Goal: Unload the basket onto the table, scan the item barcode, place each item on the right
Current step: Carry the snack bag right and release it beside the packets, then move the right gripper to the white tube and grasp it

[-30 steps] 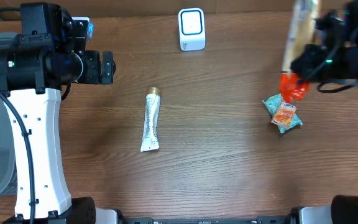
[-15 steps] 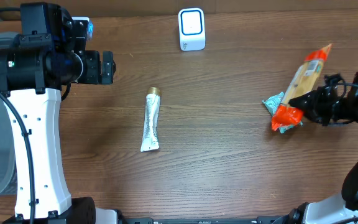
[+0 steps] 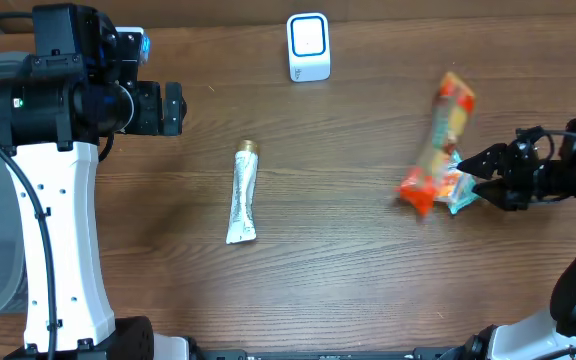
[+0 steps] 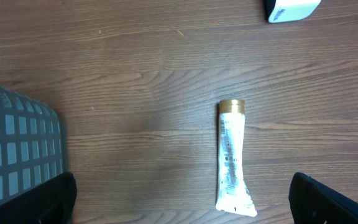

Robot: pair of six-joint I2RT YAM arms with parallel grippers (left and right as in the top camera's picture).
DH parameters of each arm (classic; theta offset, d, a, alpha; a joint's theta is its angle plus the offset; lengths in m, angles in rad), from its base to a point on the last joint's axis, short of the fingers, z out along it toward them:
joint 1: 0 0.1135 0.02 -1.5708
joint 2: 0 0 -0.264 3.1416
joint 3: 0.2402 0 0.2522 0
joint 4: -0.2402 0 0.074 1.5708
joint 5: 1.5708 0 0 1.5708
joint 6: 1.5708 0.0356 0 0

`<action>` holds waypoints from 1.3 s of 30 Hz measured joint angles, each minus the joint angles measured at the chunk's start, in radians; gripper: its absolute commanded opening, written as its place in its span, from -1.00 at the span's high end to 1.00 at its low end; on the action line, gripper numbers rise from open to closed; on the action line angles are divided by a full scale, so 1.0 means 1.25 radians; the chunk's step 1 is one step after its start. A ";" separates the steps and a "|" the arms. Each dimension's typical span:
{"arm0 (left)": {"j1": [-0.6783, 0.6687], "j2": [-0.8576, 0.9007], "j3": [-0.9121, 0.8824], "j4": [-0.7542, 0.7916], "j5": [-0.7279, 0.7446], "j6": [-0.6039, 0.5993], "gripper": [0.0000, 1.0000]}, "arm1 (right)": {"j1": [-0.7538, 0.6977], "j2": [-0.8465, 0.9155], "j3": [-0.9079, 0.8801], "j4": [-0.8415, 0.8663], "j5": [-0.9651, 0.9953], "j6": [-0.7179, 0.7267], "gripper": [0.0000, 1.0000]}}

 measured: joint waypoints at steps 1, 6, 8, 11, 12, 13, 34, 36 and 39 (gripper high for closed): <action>0.000 0.000 0.000 0.000 0.000 0.000 -0.99 | 0.001 0.000 0.020 -0.022 0.009 -0.004 -0.35; 0.000 0.000 0.000 0.000 0.000 0.000 -0.99 | 0.027 -0.004 0.172 -0.147 0.092 -0.016 -0.41; 0.000 0.000 0.000 0.000 0.000 0.000 -0.99 | 0.055 -0.008 0.228 -0.178 0.114 -0.019 -0.58; 0.000 0.000 0.000 0.000 0.000 0.000 -0.99 | 0.128 -0.020 0.288 -0.182 0.128 -0.013 -1.00; 0.000 0.000 0.000 0.000 0.000 0.000 -0.99 | 0.158 -0.024 0.295 -0.167 0.122 -0.016 -1.00; 0.000 0.000 0.000 0.000 0.000 0.000 -0.99 | 0.186 -0.027 0.297 -0.150 0.115 -0.019 -1.00; 0.000 0.000 0.000 0.000 0.000 0.000 -0.99 | 0.855 0.169 0.268 0.388 0.242 0.273 -0.77; 0.000 0.000 0.000 0.000 0.000 0.000 -0.99 | 0.891 0.213 0.266 0.403 0.254 0.298 -0.75; 0.000 0.000 0.000 0.000 0.000 0.000 -0.99 | 0.920 0.265 0.264 0.420 0.262 0.337 -0.71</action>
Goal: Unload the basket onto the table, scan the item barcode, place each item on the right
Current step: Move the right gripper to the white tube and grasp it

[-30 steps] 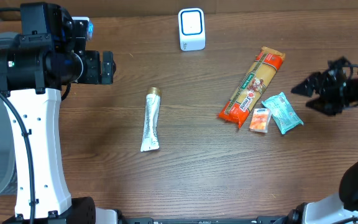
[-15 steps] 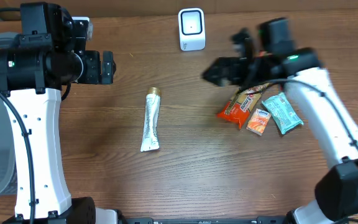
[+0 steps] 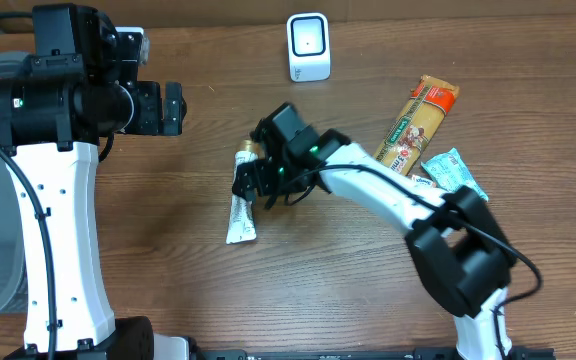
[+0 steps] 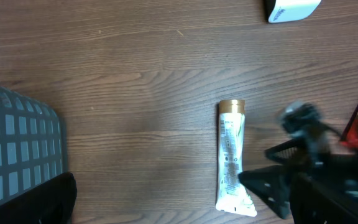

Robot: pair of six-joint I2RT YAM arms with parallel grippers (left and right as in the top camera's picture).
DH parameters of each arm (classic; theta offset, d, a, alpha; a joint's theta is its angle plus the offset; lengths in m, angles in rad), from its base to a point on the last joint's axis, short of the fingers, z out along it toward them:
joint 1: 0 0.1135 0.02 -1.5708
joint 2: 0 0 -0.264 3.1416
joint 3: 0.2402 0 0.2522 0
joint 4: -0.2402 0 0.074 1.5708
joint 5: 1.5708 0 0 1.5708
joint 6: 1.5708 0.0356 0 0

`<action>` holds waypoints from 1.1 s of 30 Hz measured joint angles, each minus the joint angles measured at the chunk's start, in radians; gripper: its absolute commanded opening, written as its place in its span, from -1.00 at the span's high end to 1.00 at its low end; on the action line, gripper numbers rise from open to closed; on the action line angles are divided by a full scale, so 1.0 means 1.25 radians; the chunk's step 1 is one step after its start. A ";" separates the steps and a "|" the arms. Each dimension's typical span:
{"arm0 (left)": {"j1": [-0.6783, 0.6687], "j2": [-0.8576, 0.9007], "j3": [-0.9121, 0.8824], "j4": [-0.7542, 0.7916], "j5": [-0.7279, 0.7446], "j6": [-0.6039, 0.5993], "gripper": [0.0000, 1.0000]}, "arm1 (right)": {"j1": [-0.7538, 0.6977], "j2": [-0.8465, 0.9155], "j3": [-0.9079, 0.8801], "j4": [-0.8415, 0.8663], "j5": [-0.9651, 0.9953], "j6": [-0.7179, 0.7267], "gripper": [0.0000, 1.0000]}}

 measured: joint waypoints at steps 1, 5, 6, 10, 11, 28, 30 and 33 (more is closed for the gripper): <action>0.000 0.000 0.000 0.000 0.000 0.000 -0.99 | 0.004 0.013 0.000 0.004 0.003 0.007 -0.70; 0.000 0.000 0.000 0.000 0.000 0.000 -0.99 | 0.007 0.048 -0.001 0.012 0.011 0.035 -0.68; 0.000 0.000 0.000 0.000 0.000 0.000 -0.99 | 0.007 0.051 -0.001 0.013 0.011 0.041 -0.66; 0.000 0.000 0.000 0.000 0.000 0.000 -1.00 | 0.009 0.058 -0.001 0.018 0.010 0.059 -0.59; 0.000 0.000 0.000 0.000 0.000 0.000 -1.00 | 0.010 0.058 -0.002 0.022 0.011 0.064 -0.58; 0.000 0.000 0.000 0.000 0.000 0.000 -0.99 | 0.029 0.056 -0.074 0.095 -0.037 0.142 0.78; 0.000 0.000 0.000 0.000 0.000 0.000 -0.99 | 0.021 0.056 -0.074 0.097 -0.060 0.143 0.87; 0.000 0.000 0.000 0.000 0.000 0.000 -0.99 | 0.001 0.056 -0.074 0.095 -0.102 0.132 0.93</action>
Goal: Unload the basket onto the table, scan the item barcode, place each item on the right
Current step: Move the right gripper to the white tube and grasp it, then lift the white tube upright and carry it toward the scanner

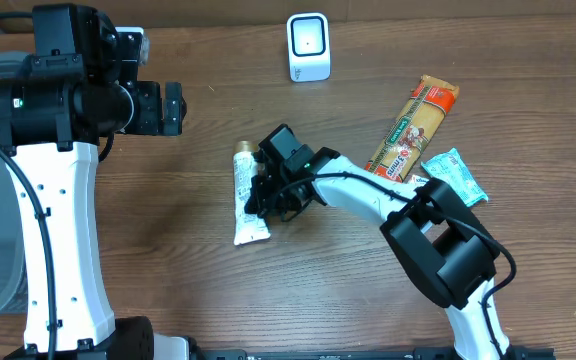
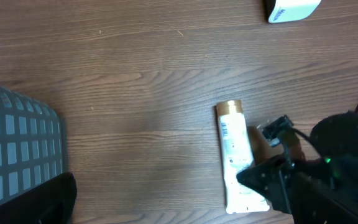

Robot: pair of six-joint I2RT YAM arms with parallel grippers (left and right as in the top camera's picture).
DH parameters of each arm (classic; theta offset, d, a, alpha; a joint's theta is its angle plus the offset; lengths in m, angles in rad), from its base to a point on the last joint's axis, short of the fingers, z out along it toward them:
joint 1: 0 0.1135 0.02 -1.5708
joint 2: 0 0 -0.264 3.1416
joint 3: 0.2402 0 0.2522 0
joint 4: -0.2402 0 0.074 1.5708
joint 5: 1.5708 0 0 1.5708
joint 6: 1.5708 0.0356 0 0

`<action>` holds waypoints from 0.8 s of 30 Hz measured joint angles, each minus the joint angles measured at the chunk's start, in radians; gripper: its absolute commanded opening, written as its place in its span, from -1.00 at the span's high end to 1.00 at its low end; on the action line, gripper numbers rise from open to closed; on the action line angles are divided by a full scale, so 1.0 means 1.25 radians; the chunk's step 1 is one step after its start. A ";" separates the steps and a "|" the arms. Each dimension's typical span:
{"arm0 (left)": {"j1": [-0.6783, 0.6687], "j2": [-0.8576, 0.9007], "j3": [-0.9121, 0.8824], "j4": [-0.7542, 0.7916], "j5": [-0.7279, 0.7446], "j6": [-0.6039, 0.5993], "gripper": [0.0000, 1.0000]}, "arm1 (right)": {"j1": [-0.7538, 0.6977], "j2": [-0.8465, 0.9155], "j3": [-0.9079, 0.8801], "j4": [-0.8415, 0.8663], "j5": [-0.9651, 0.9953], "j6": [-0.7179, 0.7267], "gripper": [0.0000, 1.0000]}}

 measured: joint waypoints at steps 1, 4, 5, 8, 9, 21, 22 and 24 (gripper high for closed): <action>0.000 0.000 0.000 0.000 0.000 0.000 -0.99 | -0.009 0.000 -0.001 -0.004 -0.013 -0.009 0.92; 0.000 0.000 0.000 0.000 0.000 0.000 -0.99 | -0.048 0.000 -0.005 -0.028 -0.055 -0.039 0.92; 0.000 0.000 0.000 0.000 0.000 0.000 -1.00 | -0.061 0.000 -0.005 -0.038 -0.065 -0.048 0.92; 0.000 0.000 0.000 0.000 0.000 0.000 -0.99 | -0.108 0.000 -0.005 -0.089 -0.091 -0.088 0.92; 0.000 0.000 0.000 0.000 0.000 0.000 -0.99 | -0.121 0.000 -0.005 -0.106 -0.097 -0.101 0.92; 0.000 0.000 0.000 0.000 0.000 0.000 -0.99 | -0.223 -0.058 -0.028 -0.250 -0.187 -0.298 0.92; 0.000 0.000 0.000 0.000 0.000 0.000 -0.99 | -0.231 -0.074 -0.031 -0.252 -0.201 -0.309 0.92; 0.000 0.000 0.000 0.000 0.000 0.000 -0.99 | -0.249 -0.125 -0.035 -0.252 -0.230 -0.324 0.92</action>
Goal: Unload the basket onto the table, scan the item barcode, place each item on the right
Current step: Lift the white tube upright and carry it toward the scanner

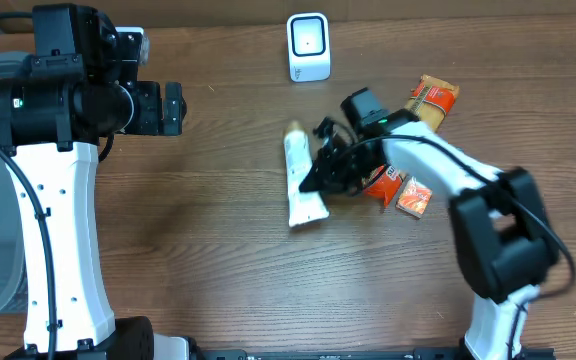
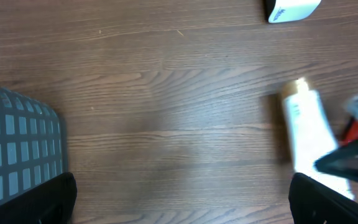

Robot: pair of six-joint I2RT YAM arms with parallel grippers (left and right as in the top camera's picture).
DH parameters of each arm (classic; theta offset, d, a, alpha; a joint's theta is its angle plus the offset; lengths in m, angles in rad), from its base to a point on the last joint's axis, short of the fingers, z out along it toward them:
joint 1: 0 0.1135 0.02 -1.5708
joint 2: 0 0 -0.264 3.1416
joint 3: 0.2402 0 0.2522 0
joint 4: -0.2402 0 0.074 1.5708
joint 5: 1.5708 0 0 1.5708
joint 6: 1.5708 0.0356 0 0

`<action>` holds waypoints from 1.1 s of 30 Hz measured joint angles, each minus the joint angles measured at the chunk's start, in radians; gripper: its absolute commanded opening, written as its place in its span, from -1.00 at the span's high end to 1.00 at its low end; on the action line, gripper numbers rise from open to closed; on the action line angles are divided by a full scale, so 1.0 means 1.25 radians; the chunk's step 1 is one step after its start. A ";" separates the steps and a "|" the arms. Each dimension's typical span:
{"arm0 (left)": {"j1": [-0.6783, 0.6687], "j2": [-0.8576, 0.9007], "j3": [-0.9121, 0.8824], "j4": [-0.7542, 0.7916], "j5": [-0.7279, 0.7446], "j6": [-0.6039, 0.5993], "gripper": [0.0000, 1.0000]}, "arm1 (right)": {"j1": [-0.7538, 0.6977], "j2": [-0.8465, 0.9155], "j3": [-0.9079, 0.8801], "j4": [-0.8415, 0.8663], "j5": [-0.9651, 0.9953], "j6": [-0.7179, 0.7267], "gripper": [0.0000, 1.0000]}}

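Note:
A white tube with a gold cap is in the middle of the table, cap pointing away. It shows blurred at the right of the left wrist view. My right gripper is shut on the tube's lower half from the right. The white scanner with a blue face stands at the back, beyond the tube, and its corner shows in the wrist view. My left gripper hangs high over the left side of the table, open and empty, its body seen in the overhead view.
A long orange snack pack lies behind the right arm, and a small orange packet lies beside it. A grey mesh basket stands at the left edge, with its corner in the wrist view.
The tube was left of centre with my right gripper on it. Now both are further right, nearly below the scanner. The left arm has not moved.
The tube first lay alone left of centre while my right gripper was at the far right by the snack packs. Then the right gripper was at the tube, then on it with the tube slightly turned. Now it holds the tube nearer the scanner.

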 measured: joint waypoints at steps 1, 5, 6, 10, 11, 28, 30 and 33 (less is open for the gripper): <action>0.000 0.000 0.000 0.000 0.000 0.000 -0.99 | -0.009 -0.028 0.000 0.001 -0.012 -0.005 0.92; 0.000 0.000 0.000 0.000 0.000 0.000 -0.99 | -0.059 -0.186 0.000 0.009 -0.070 -0.028 0.93; 0.000 0.000 0.000 0.000 0.000 0.000 -0.99 | -0.076 -0.237 0.000 0.015 -0.087 -0.031 0.92; 0.000 0.000 0.000 0.000 0.000 0.000 -1.00 | -0.125 -0.382 0.000 0.054 -0.150 -0.032 0.93; 0.000 0.000 0.000 0.000 0.000 0.000 -0.99 | -0.136 -0.418 0.000 0.069 -0.167 -0.024 0.93; 0.000 0.000 0.000 0.000 0.000 0.000 -1.00 | -0.160 -0.565 0.000 -0.007 -0.176 0.031 0.93; 0.000 0.000 0.000 0.000 0.000 0.000 -0.99 | -0.160 -0.564 0.000 -0.043 -0.143 0.029 0.93; 0.000 0.000 0.000 0.000 0.000 0.000 -0.99 | -0.160 -0.556 0.000 -0.082 -0.092 0.023 0.93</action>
